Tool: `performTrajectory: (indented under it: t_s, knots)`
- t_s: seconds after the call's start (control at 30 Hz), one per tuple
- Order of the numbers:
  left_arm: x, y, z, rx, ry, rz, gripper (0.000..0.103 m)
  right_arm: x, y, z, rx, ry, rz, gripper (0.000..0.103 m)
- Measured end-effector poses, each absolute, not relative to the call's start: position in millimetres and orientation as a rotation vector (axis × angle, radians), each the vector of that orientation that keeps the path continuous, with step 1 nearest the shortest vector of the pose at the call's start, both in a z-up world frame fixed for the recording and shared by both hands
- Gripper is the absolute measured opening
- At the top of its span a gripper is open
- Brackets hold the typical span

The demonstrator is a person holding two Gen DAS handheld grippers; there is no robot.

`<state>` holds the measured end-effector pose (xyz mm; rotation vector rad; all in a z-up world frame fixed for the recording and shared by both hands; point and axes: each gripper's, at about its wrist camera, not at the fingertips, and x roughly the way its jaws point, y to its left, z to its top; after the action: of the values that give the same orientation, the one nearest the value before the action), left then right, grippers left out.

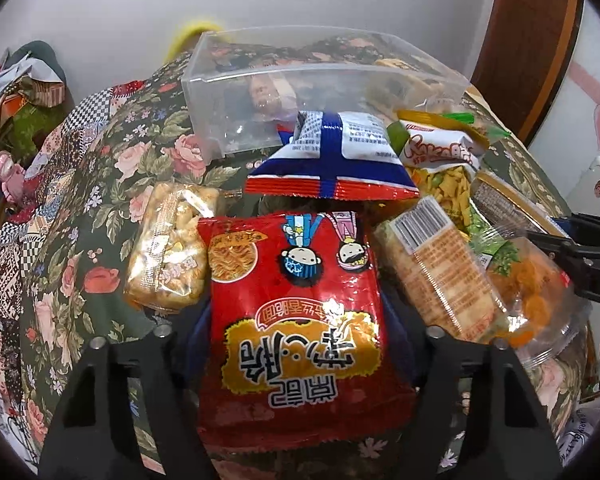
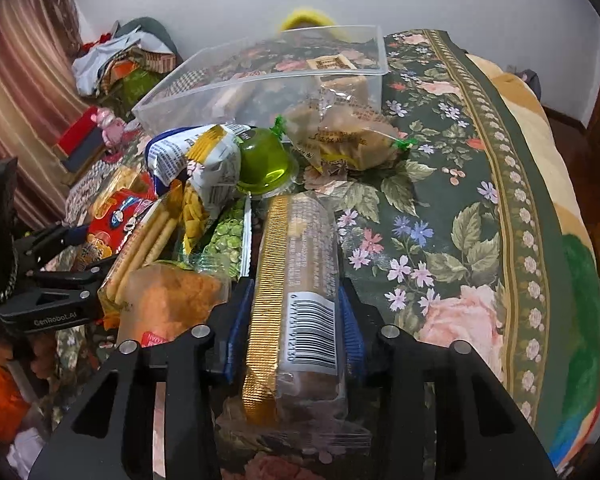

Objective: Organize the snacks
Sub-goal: 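Grasp the red chip bag with the left tool while the right tool grasps the golden-wrapped bread pack, then carry both items into the clear box and open both tools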

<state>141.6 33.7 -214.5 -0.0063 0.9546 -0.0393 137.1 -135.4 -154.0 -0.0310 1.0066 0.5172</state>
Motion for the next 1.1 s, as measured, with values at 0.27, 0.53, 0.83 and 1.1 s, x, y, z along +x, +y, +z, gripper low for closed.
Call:
performTrajectory:
  t_s: [0.27, 0.53, 0.83, 1.1]
  knots:
    - [136.2, 35.9, -203.7, -0.041, 0.933, -0.051, 0.065, 131.7, -136.9, -144.7, -0.047, 0.972, 0.504, 0.034]
    - [125.0, 38.8, -170.4, -0.069, 0.858, -0.052, 0.066, 128.9, -149.8, -130.4, -0.025, 0.936, 0.486, 0.034]
    - [126.1, 42.7, -129.1, -0.087, 0.753, -0.056, 0.066, 132.7, -153.1, -95.2, -0.002, 0.835, 0.484, 0.034]
    - [146.8, 46.1, -102.0, -0.085, 0.675, -0.058, 0.066, 149.4, -146.4, -67.9, 0.01, 0.735, 0.501, 0.034]
